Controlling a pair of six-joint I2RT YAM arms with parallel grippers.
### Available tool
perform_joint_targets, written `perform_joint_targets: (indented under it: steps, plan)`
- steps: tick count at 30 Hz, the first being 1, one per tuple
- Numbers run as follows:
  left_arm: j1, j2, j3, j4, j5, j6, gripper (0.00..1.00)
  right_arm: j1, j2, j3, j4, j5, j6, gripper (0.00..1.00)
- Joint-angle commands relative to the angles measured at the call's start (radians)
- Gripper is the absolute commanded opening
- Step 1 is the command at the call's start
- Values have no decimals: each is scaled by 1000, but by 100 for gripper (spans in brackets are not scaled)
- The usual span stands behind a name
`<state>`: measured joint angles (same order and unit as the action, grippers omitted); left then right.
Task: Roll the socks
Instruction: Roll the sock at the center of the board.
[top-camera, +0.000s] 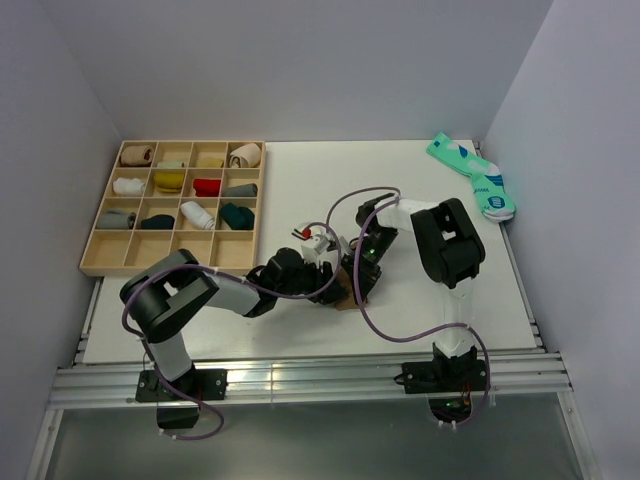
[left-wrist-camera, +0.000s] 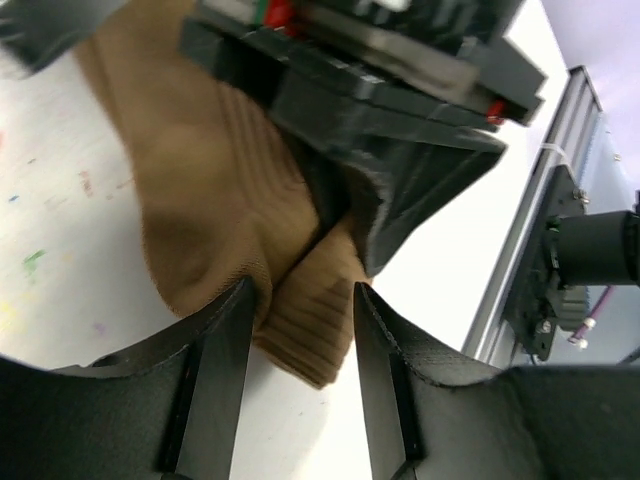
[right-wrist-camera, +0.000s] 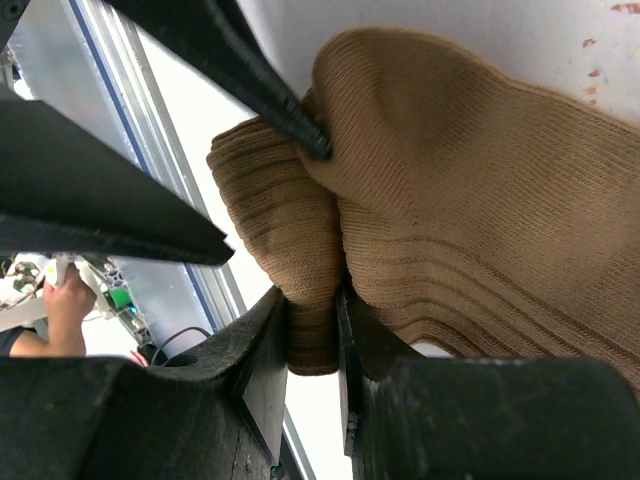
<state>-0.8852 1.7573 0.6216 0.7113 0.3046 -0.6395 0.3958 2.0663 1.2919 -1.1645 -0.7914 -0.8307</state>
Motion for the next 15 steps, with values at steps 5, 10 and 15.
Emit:
perform_joint_targets:
  steps: [5,10,15]
  plan:
    - [-9,5,-3,105,74,8,50,-9,18,33,-15,-3,16,15]
    - [-17,11,4,74,59,27,50,-11,20,38,-18,-5,18,15]
    - [-18,-2,1,71,64,31,50,-11,23,30,-15,1,18,15]
